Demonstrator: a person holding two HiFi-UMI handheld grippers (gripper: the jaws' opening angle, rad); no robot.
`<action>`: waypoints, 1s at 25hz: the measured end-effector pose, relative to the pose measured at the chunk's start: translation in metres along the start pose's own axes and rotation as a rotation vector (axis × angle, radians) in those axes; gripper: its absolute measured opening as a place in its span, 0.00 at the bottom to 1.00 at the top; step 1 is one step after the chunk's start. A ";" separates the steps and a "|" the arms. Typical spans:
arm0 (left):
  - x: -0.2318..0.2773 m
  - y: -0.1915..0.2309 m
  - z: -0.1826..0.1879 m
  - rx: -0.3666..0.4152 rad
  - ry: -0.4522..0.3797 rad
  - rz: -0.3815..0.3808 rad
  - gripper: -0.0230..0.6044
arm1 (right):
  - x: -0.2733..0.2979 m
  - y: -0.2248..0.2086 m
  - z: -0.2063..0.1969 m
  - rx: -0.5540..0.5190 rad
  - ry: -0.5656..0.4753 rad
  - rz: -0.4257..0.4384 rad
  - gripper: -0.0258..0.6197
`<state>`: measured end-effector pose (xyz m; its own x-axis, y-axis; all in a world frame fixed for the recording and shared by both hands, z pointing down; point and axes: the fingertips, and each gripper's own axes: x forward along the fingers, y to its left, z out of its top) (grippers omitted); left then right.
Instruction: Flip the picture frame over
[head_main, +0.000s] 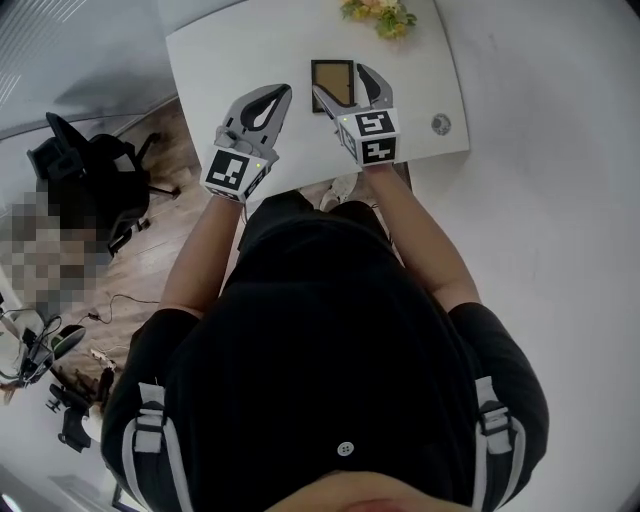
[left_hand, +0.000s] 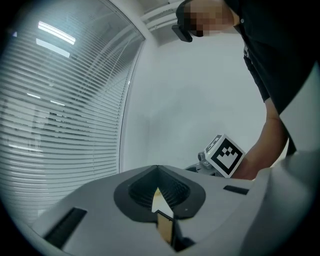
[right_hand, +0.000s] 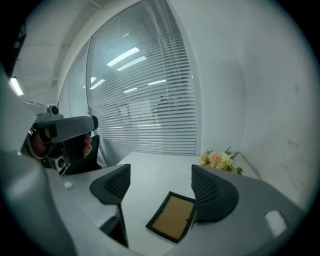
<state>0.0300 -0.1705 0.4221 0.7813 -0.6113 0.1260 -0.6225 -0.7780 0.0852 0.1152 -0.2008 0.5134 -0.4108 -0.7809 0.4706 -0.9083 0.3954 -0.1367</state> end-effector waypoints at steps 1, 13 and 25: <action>0.002 0.004 -0.003 -0.001 0.004 -0.006 0.04 | 0.007 0.000 -0.005 0.010 0.012 -0.013 0.65; 0.023 0.044 -0.061 -0.017 0.066 -0.057 0.04 | 0.069 -0.010 -0.068 0.085 0.127 -0.161 0.62; 0.043 0.073 -0.123 -0.067 0.142 -0.056 0.04 | 0.108 -0.019 -0.130 0.155 0.255 -0.284 0.52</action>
<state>0.0121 -0.2356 0.5555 0.8035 -0.5367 0.2574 -0.5834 -0.7959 0.1616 0.0988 -0.2298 0.6801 -0.1270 -0.6962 0.7066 -0.9919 0.0890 -0.0907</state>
